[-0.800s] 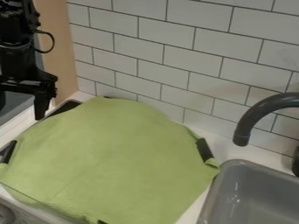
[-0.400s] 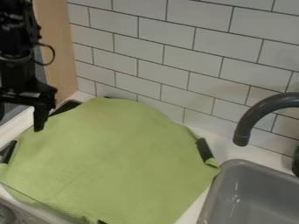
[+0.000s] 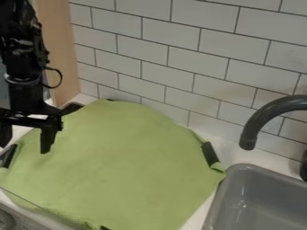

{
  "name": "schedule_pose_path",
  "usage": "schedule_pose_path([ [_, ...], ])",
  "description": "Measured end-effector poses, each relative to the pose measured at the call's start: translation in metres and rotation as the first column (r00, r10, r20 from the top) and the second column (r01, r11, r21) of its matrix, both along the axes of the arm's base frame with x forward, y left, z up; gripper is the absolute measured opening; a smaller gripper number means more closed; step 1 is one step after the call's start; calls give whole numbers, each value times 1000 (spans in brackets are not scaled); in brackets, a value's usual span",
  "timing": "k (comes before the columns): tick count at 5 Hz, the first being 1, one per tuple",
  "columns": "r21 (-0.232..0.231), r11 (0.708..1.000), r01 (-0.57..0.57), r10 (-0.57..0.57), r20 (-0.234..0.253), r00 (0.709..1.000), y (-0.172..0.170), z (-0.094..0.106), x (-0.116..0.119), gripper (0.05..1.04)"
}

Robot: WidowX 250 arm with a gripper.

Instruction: Fold cloth from left to right

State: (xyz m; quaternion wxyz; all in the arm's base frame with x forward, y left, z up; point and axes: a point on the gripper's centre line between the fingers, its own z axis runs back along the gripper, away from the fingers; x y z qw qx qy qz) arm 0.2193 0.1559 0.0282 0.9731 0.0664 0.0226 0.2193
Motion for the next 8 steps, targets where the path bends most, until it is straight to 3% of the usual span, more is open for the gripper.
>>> schedule_pose_path([
  [1,-77,997,-22,22,4,1000,15,-6,-1,999],
  [2,-110,993,-37,41,38,998,24,-5,-2,999],
  [3,-121,991,-56,62,47,997,33,-12,-7,999],
  [5,-84,996,-42,45,38,998,41,-33,-7,999],
  [6,-63,997,-45,48,41,998,44,-35,-6,941],
  [8,-91,995,-49,55,63,996,39,-36,-3,399],
])
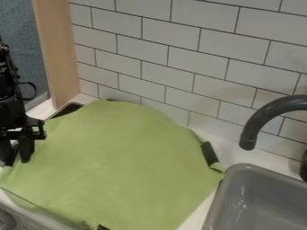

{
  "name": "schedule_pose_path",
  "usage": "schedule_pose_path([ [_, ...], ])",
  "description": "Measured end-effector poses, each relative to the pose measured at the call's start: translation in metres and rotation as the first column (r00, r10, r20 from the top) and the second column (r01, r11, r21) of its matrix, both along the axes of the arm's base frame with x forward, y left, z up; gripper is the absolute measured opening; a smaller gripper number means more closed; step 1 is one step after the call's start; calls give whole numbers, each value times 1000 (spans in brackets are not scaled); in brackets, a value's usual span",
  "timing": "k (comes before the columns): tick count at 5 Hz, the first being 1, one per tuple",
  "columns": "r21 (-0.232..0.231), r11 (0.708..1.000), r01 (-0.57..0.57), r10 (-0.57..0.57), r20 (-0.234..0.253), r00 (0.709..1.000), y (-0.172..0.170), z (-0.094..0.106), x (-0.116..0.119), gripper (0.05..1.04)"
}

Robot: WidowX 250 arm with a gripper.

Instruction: Fold cloth from left to right

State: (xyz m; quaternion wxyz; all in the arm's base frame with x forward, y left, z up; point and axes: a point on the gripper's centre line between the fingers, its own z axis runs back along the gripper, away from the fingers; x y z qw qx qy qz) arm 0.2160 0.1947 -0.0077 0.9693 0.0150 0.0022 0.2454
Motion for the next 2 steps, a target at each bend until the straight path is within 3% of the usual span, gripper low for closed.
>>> schedule_pose_path([
  [1,-29,999,22,-22,2,1000,-4,0,0,235],
  [2,-24,999,30,-30,6,1000,-5,2,0,126],
])
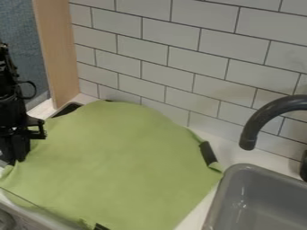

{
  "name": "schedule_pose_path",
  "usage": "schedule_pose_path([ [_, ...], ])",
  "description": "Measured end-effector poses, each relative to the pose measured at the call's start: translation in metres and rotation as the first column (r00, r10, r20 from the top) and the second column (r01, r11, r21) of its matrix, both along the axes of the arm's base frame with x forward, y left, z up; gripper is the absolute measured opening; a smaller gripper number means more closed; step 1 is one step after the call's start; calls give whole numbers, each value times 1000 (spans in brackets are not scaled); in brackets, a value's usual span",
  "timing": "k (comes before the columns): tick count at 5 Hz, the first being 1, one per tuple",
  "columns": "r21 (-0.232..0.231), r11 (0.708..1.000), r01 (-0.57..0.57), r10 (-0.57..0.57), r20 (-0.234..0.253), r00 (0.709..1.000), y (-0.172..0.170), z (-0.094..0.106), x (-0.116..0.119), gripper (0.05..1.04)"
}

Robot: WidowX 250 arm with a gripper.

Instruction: Fold cloth from left to right

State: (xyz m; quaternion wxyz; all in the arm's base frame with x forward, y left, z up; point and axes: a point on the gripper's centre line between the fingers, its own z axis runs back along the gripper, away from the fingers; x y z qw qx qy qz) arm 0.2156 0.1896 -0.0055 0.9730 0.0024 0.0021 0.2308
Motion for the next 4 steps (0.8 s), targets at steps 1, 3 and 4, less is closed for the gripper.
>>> schedule_pose_path([
  [1,-1,1000,5,-5,-1,1000,-4,2,-1,67],
  [3,30,1000,4,-4,12,1000,-16,24,-1,54],
  [4,41,999,25,-27,35,999,-32,47,6,54],
])
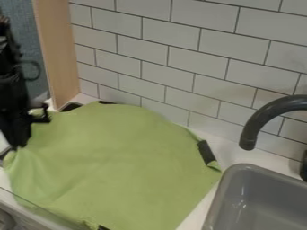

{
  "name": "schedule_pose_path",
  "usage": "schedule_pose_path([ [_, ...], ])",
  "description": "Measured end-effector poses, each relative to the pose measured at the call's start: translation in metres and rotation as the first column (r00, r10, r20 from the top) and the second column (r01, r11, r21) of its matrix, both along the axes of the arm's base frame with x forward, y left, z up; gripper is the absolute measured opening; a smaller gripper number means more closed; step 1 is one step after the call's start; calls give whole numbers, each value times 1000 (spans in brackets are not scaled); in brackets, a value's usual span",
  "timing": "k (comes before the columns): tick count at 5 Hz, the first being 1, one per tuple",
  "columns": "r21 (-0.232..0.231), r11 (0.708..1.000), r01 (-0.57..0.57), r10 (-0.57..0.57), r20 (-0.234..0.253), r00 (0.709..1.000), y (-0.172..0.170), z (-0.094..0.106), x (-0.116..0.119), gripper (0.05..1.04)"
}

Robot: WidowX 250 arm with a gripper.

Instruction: Fold cloth from left to right

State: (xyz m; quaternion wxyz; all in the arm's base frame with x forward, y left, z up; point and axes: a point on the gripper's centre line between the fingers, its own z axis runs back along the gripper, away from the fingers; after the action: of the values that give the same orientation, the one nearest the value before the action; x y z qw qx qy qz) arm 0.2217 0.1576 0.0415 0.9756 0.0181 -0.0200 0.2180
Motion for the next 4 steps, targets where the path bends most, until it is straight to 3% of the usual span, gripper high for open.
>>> schedule_pose_path([
  [1,3,1000,-31,31,15,999,-6,17,-1,54],
  [2,-39,999,-19,21,33,999,-31,32,6,54],
  [4,-78,994,78,-71,92,993,-90,31,33,54],
])
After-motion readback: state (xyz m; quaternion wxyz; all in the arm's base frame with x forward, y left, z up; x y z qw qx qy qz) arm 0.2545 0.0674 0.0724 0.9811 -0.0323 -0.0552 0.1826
